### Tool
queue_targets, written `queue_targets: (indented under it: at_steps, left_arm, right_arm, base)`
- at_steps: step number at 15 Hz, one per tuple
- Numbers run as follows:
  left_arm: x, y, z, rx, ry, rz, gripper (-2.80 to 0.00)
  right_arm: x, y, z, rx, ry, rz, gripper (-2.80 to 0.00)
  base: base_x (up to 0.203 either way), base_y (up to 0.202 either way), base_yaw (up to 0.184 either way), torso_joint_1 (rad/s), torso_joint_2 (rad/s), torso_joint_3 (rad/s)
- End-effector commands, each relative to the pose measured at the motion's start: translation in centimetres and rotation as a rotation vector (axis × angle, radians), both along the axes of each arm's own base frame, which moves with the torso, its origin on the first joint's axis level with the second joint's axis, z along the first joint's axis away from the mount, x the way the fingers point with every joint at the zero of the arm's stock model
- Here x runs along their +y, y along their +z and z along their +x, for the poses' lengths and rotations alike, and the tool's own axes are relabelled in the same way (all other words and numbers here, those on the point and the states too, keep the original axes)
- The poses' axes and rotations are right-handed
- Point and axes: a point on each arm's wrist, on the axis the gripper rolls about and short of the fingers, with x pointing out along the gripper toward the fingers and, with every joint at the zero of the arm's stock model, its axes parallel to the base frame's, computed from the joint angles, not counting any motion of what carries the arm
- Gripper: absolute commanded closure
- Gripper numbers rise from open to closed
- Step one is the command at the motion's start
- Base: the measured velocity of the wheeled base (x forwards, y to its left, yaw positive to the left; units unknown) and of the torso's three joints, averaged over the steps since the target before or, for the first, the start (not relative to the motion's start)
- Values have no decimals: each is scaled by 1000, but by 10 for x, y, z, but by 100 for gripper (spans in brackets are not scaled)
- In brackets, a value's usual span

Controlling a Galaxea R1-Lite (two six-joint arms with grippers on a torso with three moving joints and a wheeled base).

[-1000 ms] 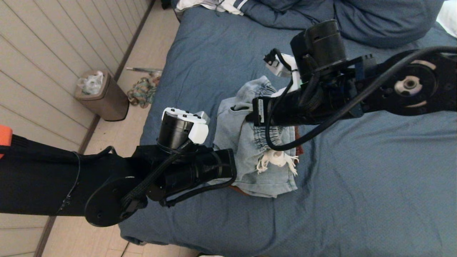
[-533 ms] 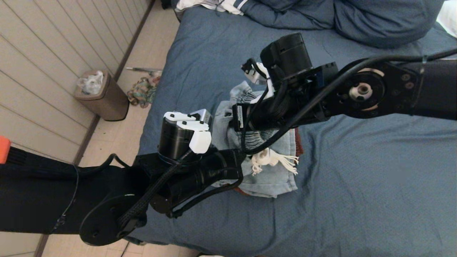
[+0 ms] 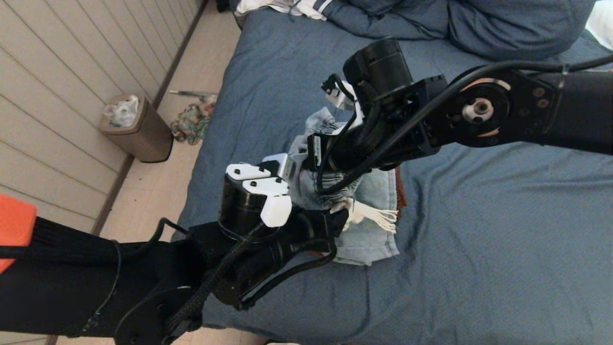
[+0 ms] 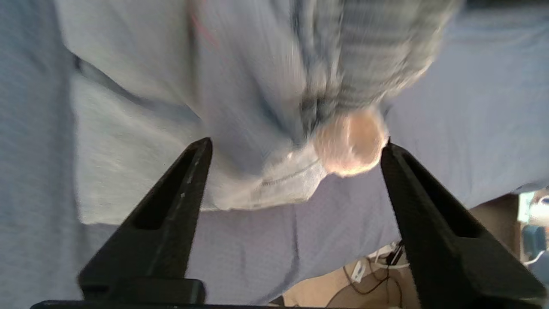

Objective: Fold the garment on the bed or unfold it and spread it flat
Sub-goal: Unford the blue shorts

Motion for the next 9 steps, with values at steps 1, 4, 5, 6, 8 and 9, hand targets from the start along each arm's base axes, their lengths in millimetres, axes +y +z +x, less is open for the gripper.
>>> queue_targets:
  at_steps: [1,4,5,6,8,9]
  left_arm:
    - [-12,-25,6,31,-3,40,-280]
    - [-21,-40,12,30,5,46,-280]
    - [-22,-40,12,30,6,46,-280]
    - [-22,-40,13,30,10,44,-89]
    - [-26,-42,17,19,56,46,0]
    - [-30,-45,21,8,92,44,0]
  right_arm:
    - [2,4,-3,-7,9,9,0]
    - [3,11,-13,-10,30,12,0]
    - [4,11,-15,-5,34,8,0]
    - [4,9,-15,0,36,4,0]
    - [3,7,-16,9,38,-2,0]
    - [3,4,-15,18,39,-9,0]
  base:
    - [0,0,0,0,0,0]
    - [0,0,0,0,0,0]
    - [0,0,0,0,0,0]
    - [0,0,0,0,0,0]
    - [0,0,0,0,0,0]
    - [0,0,0,0,0,0]
